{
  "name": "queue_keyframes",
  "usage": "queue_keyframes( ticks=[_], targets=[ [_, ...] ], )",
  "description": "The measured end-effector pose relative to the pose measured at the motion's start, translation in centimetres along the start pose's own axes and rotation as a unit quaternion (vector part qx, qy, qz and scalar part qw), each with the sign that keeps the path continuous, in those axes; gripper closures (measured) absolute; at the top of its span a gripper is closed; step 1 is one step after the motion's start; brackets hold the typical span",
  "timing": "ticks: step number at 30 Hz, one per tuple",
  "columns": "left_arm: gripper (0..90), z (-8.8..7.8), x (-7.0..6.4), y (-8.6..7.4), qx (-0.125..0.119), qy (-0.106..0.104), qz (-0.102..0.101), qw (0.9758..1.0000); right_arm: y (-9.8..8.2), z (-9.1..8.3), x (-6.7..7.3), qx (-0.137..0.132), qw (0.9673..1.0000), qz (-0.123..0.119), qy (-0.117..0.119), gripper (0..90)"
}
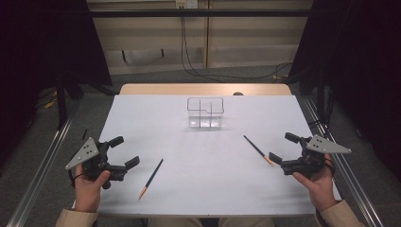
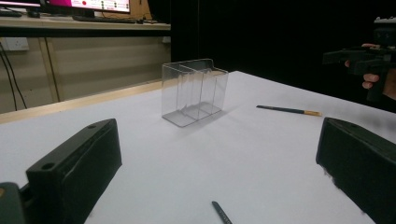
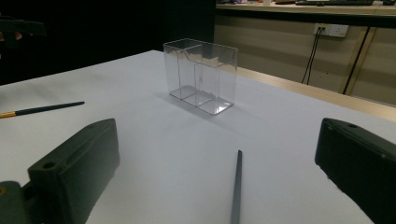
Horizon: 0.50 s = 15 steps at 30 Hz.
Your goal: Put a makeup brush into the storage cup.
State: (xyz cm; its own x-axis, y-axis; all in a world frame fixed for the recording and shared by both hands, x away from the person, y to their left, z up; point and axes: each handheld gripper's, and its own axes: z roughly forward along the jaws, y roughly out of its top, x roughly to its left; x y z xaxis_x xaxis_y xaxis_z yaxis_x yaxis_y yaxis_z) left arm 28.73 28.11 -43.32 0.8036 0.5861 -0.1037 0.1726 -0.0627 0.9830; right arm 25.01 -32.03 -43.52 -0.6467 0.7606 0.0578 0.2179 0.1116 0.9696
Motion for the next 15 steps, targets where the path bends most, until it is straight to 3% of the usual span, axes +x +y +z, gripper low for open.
queue_keyframes(
  ticks=[15],
  targets=[
    [0.1, 0.84, -0.19, 0.09, 0.012, -0.001, -0.005, 0.9999, 0.04, 0.19, 0.22, 0.002, 0.9999, -0.011, 0.004, 0.0]
  ],
)
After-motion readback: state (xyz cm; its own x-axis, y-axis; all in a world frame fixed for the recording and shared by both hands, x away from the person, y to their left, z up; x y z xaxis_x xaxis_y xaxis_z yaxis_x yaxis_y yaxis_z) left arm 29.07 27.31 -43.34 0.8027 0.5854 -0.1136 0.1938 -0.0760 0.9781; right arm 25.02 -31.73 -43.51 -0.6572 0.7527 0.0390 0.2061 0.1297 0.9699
